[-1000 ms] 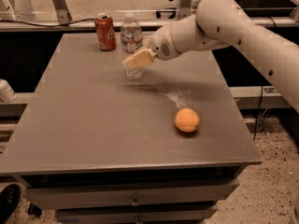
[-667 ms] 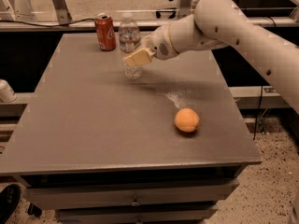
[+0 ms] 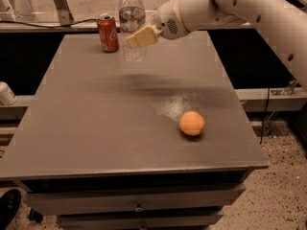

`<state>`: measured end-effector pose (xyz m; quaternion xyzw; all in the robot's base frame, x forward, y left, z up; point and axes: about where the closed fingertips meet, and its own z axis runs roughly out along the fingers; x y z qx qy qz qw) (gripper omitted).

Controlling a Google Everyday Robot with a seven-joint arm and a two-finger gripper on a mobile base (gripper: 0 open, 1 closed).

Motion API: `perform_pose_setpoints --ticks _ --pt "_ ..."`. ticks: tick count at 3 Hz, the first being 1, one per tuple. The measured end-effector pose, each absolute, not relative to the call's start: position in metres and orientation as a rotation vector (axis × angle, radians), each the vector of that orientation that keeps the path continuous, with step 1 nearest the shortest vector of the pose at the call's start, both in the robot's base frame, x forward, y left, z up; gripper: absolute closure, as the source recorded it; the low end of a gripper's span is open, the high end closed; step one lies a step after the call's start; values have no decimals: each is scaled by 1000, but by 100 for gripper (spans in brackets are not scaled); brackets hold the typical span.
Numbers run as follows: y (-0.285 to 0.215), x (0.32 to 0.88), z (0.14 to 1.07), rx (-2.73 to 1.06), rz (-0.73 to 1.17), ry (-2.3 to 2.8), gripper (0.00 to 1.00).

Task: Pick water bottle

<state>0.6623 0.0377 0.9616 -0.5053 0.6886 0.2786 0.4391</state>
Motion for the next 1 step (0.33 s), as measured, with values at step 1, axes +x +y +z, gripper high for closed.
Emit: perform_pose_setpoints --ticks 1 --pt "38 662 962 -1256 692 1711 100"
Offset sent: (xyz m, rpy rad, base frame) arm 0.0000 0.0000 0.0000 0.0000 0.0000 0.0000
